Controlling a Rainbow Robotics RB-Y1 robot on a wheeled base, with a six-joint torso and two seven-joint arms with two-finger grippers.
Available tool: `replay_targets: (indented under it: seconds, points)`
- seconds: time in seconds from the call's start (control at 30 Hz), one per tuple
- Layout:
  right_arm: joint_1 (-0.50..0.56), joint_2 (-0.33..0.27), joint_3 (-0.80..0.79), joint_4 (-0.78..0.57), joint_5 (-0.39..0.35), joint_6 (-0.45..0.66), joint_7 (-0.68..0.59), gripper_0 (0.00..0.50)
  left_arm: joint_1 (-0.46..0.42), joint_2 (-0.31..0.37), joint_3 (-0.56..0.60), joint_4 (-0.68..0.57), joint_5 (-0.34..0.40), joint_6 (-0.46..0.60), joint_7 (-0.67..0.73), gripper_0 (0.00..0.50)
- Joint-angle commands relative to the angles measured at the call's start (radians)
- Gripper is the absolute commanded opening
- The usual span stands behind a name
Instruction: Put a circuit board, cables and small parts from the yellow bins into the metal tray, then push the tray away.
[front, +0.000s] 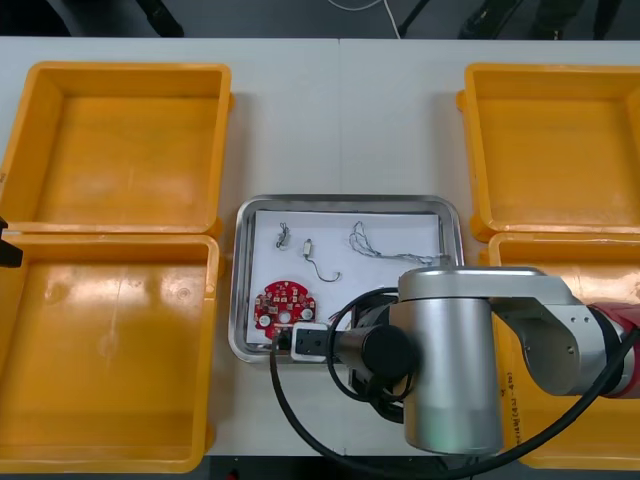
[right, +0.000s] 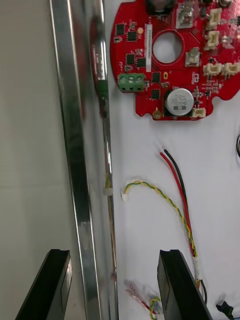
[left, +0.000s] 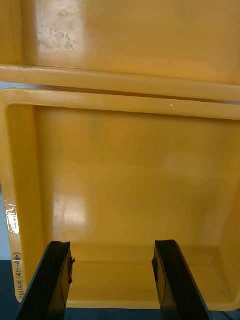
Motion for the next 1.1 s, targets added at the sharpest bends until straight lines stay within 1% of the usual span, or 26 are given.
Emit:
replay_targets:
  seconds: [0.03,0.23,0.57,0.87,1.1]
  points:
    - [-0.057,0.051,0.069,0.019,0.034,-0.027,0.017,0.500,0.013,0.047,0.031,-0.028,0.008,0.006,-0.080,0.476]
    - [-0.050,0.085,0.085,0.065,0.034,-0.038,0.014,0.500,0.013,0.047,0.031,-0.028,0.008,0.006,-0.080,0.475]
    - [-0.021,0.102,0.087,0.106,0.045,-0.038,0.016,0.500,0.013,0.047,0.031,-0.028,0.008,0.006,-0.080,0.478]
    - [0.012,0.102,0.119,0.106,0.136,-0.039,0.013,0.500,0.013,0.047,0.031,-0.028,0.008,0.006,-0.080,0.477]
    - [0.048,0.110,0.119,0.106,0.166,-0.042,0.013,0.500,0.013,0.047,0.031,-0.028,0.008,0.006,-0.080,0.477]
